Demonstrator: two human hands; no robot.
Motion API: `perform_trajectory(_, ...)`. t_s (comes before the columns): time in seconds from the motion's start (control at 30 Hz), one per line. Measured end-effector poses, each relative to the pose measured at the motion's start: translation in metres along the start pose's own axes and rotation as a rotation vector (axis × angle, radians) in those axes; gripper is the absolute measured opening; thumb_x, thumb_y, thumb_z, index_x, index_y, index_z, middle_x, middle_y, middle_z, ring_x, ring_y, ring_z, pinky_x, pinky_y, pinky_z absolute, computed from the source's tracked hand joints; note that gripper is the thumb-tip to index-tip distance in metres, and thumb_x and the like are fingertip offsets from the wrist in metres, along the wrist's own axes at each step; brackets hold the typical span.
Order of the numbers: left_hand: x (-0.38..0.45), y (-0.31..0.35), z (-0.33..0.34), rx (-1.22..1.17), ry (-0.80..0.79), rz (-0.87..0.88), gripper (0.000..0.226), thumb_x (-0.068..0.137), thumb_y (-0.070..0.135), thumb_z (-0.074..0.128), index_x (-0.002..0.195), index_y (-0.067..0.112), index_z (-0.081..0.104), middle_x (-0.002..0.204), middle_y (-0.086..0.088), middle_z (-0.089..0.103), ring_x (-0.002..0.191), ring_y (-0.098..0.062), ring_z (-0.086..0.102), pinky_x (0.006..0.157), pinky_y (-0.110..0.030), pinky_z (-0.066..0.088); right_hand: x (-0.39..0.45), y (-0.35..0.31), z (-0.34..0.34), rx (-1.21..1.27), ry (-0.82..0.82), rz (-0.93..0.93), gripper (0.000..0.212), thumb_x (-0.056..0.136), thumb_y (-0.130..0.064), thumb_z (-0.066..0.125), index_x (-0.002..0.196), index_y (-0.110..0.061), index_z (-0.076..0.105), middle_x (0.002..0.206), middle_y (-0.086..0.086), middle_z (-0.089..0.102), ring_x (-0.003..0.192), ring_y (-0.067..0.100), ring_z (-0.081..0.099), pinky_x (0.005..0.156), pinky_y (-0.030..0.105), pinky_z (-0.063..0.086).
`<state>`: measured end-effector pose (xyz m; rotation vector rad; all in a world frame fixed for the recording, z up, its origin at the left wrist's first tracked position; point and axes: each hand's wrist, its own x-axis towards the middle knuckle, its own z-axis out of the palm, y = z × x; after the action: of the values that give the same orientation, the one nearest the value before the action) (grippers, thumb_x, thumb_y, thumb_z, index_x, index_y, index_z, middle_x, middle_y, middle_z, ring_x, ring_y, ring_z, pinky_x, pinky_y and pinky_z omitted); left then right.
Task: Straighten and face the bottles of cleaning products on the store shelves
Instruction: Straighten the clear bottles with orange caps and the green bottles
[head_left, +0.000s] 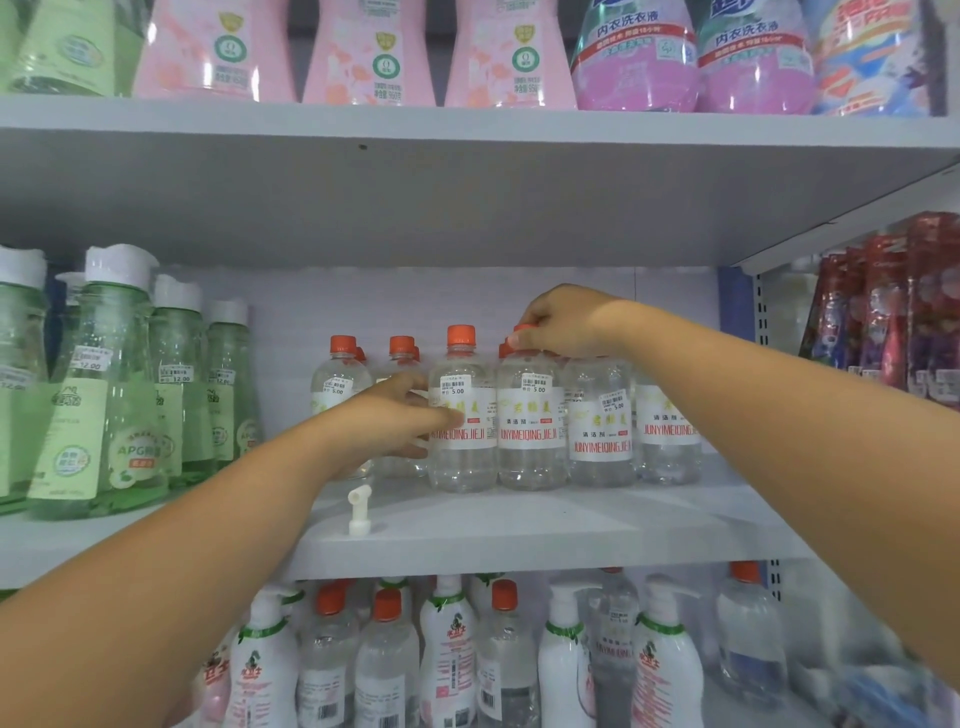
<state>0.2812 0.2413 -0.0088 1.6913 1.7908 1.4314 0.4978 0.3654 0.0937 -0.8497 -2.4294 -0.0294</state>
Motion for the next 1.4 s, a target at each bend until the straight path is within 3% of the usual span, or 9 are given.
perform_trajectory(0.27,0.006,-0.007,0.001,0.066,0.035,0.012,0.058,0.072,0.044,0.091,0.119,0.029,0.06,0.091,0.013,0.078,0.084,-0.01,0.078,0.075,-0.029,0.064,0.002,0.003,0.007,0.001,0.039,0.007,0.038,0.094,-0.058,0.062,0.109,-0.025,0.07,0.085,-0.01,0.065,0.092,0.013,0.063,0.07,0.029,0.042)
perform_trajectory(0.5,0.002,-0.005,0.003,0.121,0.067,0.005,0.053,0.076,0.045,0.088,0.118,0.032,0.057,0.108,0.005,0.073,0.084,-0.01,0.077,0.073,-0.029,0.064,-0.024,0.029,-0.014,0.141,0.181,0.051,0.06,0.094,-0.068,0.055,0.141,-0.03,0.057,0.137,-0.009,0.062,0.118,0.018,0.06,0.094,0.03,0.04)
perform_trajectory(0.7,0.002,-0.004,0.005,0.106,0.075,-0.007,0.061,0.078,0.043,0.088,0.127,0.026,0.056,0.11,0.001,0.073,0.082,-0.012,0.078,0.069,-0.028,0.064,-0.062,0.11,-0.024,0.285,0.35,0.265,0.057,0.092,-0.052,0.069,0.139,-0.022,0.058,0.136,0.001,0.062,0.117,0.022,0.06,0.097,0.033,0.048)
perform_trajectory(0.77,0.003,-0.005,0.005,0.107,0.075,-0.007,0.062,0.078,0.044,0.088,0.128,0.025,0.056,0.11,0.002,0.074,0.082,-0.012,0.078,0.067,-0.026,0.063,-0.074,0.127,-0.012,0.432,0.207,0.3,0.065,0.089,-0.055,0.072,0.143,-0.023,0.052,0.132,0.001,0.063,0.111,0.021,0.064,0.091,0.038,0.057)
perform_trajectory(0.87,0.002,-0.004,0.005,0.093,0.07,-0.012,0.061,0.077,0.043,0.088,0.126,0.027,0.057,0.106,0.004,0.076,0.085,-0.014,0.079,0.072,-0.03,0.064,-0.081,0.139,0.004,0.614,0.078,0.292,0.046,0.091,-0.046,0.074,0.127,-0.02,0.061,0.12,0.001,0.072,0.101,0.016,0.071,0.074,0.036,0.065)
perform_trajectory(0.97,0.001,-0.005,0.005,0.077,0.073,-0.012,0.058,0.075,0.043,0.089,0.122,0.028,0.059,0.101,0.005,0.077,0.085,-0.016,0.079,0.073,-0.031,0.064,-0.08,0.14,0.01,0.666,0.127,0.268,0.035,0.091,-0.043,0.075,0.118,-0.023,0.066,0.113,-0.001,0.074,0.096,0.014,0.072,0.06,0.029,0.063)
perform_trajectory(1.2,0.0,-0.003,0.005,0.066,0.055,-0.031,0.054,0.076,0.043,0.088,0.12,0.03,0.058,0.091,0.013,0.078,0.086,-0.015,0.079,0.072,-0.03,0.064,-0.081,0.137,0.02,0.678,0.174,0.303,0.054,0.09,-0.047,0.074,0.134,-0.022,0.056,0.12,-0.001,0.069,0.099,0.014,0.069,0.058,0.03,0.063)
perform_trajectory(1.3,-0.005,0.002,0.005,0.074,0.054,-0.047,0.061,0.075,0.045,0.089,0.124,0.027,0.058,0.096,0.005,0.079,0.087,-0.016,0.079,0.072,-0.029,0.064,-0.089,0.129,0.024,0.645,0.221,0.301,0.056,0.092,-0.052,0.07,0.138,-0.025,0.052,0.108,-0.009,0.069,0.088,0.006,0.067,0.051,0.019,0.057)
perform_trajectory(1.4,-0.019,0.014,0.008,0.073,0.075,-0.056,0.071,0.079,0.044,0.086,0.135,0.018,0.052,0.118,-0.005,0.071,0.099,-0.022,0.076,0.085,-0.037,0.064,-0.1,0.117,0.027,0.591,0.268,0.349,0.079,0.088,-0.055,0.072,0.152,-0.02,0.041,0.136,0.003,0.063,0.106,0.019,0.067,0.085,0.033,0.057)
